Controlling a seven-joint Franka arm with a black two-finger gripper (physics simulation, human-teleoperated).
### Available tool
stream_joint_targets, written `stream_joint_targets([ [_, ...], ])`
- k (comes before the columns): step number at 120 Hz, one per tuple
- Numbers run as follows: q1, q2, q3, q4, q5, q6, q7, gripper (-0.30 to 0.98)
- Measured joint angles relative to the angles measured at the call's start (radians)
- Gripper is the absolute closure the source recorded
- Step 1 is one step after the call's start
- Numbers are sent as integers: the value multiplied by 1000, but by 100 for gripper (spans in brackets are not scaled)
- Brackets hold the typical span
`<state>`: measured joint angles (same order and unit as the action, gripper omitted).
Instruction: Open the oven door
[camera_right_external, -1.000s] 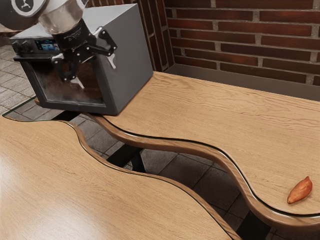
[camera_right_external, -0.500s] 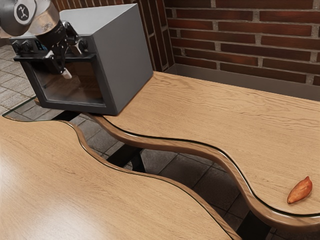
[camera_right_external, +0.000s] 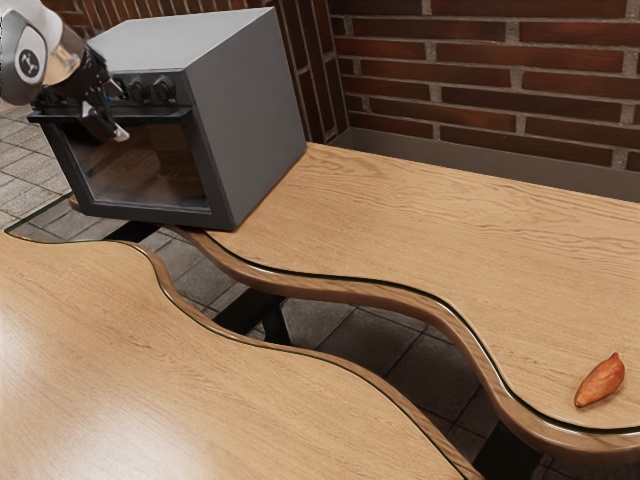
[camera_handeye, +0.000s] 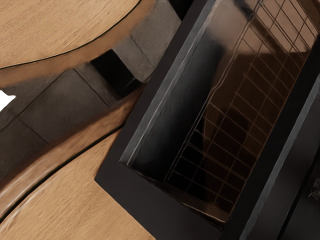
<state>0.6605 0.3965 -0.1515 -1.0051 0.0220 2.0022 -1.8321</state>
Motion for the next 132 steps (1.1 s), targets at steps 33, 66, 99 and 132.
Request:
stream_joint_targets([
  [33, 37, 91, -21, 46, 3, 89, 14, 0],
  [66, 37, 124, -38, 48, 4, 179, 43, 0],
  [99, 36, 175, -39, 47, 4, 218, 63, 0],
  [132, 32, 204, -37, 48, 1, 245, 77, 0],
])
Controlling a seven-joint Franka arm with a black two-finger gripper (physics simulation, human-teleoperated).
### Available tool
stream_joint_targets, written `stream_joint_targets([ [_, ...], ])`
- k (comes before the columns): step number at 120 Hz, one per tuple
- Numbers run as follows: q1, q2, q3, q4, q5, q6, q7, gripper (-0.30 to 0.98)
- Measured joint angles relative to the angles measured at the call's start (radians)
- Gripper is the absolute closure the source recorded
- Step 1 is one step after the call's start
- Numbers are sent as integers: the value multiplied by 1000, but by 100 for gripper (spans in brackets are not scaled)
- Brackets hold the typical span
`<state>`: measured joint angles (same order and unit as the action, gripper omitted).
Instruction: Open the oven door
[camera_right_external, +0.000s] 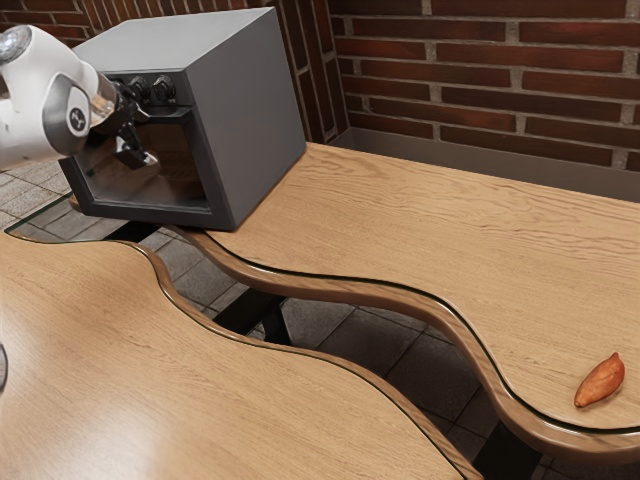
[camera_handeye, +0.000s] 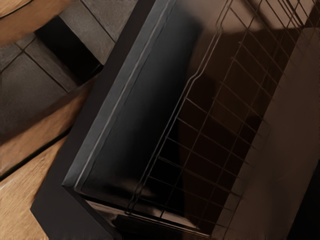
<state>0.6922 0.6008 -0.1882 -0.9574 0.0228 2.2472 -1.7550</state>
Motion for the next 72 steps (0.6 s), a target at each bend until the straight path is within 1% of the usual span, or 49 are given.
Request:
stream_joint_targets([
  [14, 2, -1, 2, 27, 2, 13, 12, 0],
  [40, 12, 59, 1, 83, 4, 53, 34, 0],
  [72, 30, 87, 1, 76, 5, 95, 52, 0],
])
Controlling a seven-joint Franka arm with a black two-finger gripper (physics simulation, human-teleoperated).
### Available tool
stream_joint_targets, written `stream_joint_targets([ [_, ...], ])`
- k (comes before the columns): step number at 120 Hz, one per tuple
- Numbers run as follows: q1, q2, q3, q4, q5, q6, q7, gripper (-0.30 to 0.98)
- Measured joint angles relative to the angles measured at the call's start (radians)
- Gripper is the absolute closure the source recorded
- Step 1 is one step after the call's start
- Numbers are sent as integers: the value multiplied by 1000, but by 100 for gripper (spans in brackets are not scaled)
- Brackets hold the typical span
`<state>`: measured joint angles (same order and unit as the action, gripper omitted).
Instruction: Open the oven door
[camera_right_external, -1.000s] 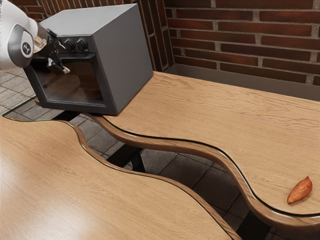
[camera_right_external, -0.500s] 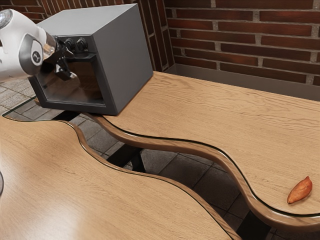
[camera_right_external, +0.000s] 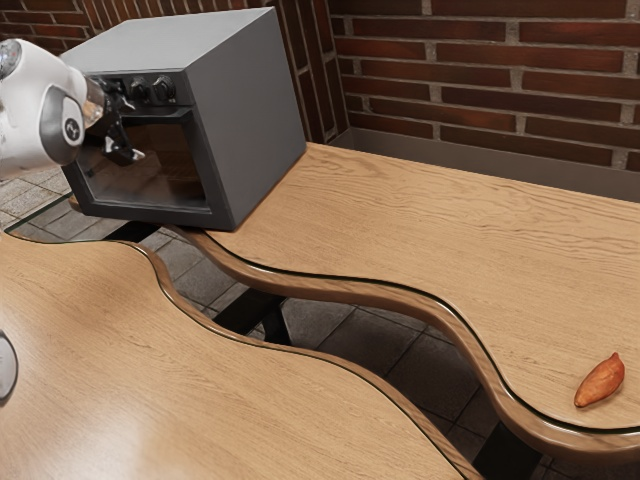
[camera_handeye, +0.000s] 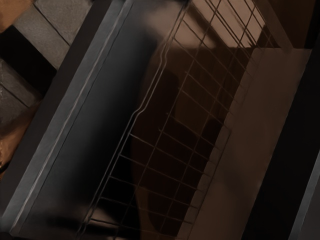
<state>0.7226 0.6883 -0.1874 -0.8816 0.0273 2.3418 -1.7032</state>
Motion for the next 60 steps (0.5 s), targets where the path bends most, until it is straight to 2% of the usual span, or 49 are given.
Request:
stream_joint_targets([
  [14, -1, -28, 12, -76, 1, 8, 6, 0],
  [35, -6, -266, 62, -402, -29, 11, 8, 0],
  [46, -8, -371, 67, -529, -23, 14, 8, 0],
  [60, 11, -586, 80, -709, -11, 16, 0, 0],
])
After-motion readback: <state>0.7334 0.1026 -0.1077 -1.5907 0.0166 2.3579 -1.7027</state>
